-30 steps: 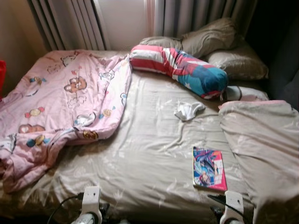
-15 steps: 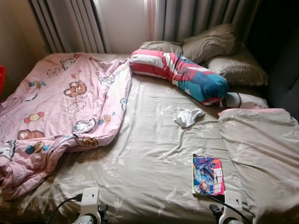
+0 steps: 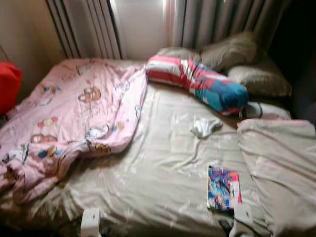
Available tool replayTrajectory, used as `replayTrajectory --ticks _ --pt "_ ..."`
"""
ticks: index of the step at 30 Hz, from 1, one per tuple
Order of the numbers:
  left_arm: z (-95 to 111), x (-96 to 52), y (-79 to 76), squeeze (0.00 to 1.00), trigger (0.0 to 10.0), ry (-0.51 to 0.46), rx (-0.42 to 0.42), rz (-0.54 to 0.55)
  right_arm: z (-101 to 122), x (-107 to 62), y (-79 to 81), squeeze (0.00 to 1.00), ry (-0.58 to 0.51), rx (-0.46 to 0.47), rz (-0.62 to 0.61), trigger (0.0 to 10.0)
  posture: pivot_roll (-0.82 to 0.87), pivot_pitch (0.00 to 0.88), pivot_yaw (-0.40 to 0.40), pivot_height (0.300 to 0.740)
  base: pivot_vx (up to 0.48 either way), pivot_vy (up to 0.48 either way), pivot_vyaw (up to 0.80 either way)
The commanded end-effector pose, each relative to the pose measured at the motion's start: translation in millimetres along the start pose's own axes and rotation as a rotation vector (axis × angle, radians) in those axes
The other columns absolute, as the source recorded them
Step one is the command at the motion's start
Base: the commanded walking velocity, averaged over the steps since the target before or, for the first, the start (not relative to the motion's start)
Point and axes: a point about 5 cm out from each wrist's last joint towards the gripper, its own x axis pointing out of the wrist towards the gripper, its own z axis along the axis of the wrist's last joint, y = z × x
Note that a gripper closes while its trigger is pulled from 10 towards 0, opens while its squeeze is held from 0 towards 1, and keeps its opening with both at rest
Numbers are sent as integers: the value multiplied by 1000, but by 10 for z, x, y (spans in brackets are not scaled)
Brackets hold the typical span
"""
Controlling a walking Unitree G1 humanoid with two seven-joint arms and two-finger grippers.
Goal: Clean up the room
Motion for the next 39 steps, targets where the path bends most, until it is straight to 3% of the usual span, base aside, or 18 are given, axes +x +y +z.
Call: replayTrajectory --ticks 1,18,24,39 --pt "0 -5 63 0 10000 11 9 16 47 15 61 0 -13 11 12 10000 -14 0 -6 740 0 292 0" --pt "202 24 133 0 10000 -30 8 25 112 29 74 0 -18 -11 11 10000 -13 0 -12 740 0 330 0" --pt "227 34 100 0 10000 -35 2 23 117 33 88 0 -13 -8 14 10000 1 0 -13 740 0 351 800" --pt "251 36 124 0 10000 -36 -7 31 123 34 93 0 -20 24 10 10000 6 0 -9 740 0 351 0"
